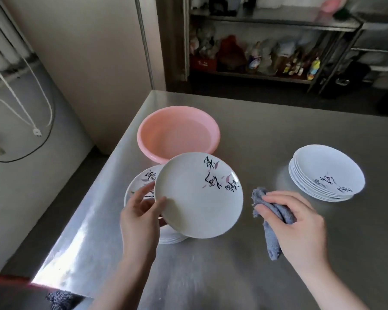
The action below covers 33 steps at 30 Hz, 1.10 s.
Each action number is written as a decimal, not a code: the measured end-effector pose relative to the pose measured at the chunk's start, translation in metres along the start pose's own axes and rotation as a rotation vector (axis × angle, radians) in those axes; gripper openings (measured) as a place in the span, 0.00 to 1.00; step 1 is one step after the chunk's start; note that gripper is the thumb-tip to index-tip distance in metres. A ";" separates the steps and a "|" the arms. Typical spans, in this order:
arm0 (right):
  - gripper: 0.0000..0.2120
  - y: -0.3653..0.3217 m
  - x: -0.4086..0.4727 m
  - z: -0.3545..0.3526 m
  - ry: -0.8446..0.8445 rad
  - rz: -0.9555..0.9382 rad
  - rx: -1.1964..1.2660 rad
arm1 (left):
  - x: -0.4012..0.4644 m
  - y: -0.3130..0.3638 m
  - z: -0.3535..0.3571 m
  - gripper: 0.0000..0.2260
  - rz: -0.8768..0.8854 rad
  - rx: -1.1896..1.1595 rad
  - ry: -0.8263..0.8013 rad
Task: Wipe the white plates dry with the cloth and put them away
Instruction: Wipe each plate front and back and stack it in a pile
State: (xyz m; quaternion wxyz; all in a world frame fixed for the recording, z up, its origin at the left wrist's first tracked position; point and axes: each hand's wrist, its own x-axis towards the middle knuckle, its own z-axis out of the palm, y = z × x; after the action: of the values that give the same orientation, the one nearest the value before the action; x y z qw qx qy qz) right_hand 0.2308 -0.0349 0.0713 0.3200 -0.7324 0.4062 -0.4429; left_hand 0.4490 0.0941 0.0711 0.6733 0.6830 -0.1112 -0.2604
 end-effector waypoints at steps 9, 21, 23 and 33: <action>0.08 0.058 -0.013 -0.133 0.280 0.134 -0.132 | -0.067 -0.047 0.120 0.17 -0.089 0.048 -0.299; 0.13 0.169 -0.014 -0.262 0.049 0.136 -0.052 | -0.181 -0.148 0.247 0.16 -0.283 0.158 -0.198; 0.13 0.182 -0.015 -0.274 -0.008 0.146 -0.029 | -0.195 -0.157 0.257 0.16 -0.299 0.174 -0.158; 0.12 0.209 -0.040 -0.258 -0.256 0.242 -0.008 | -0.220 -0.169 0.260 0.15 -0.310 0.305 -0.136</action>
State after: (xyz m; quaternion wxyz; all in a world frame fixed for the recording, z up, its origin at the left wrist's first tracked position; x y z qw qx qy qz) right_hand -0.0798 -0.1246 -0.0133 0.4174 -0.7297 0.4491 -0.3027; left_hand 0.0996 -0.0079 -0.0378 0.5051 0.7668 -0.0882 -0.3862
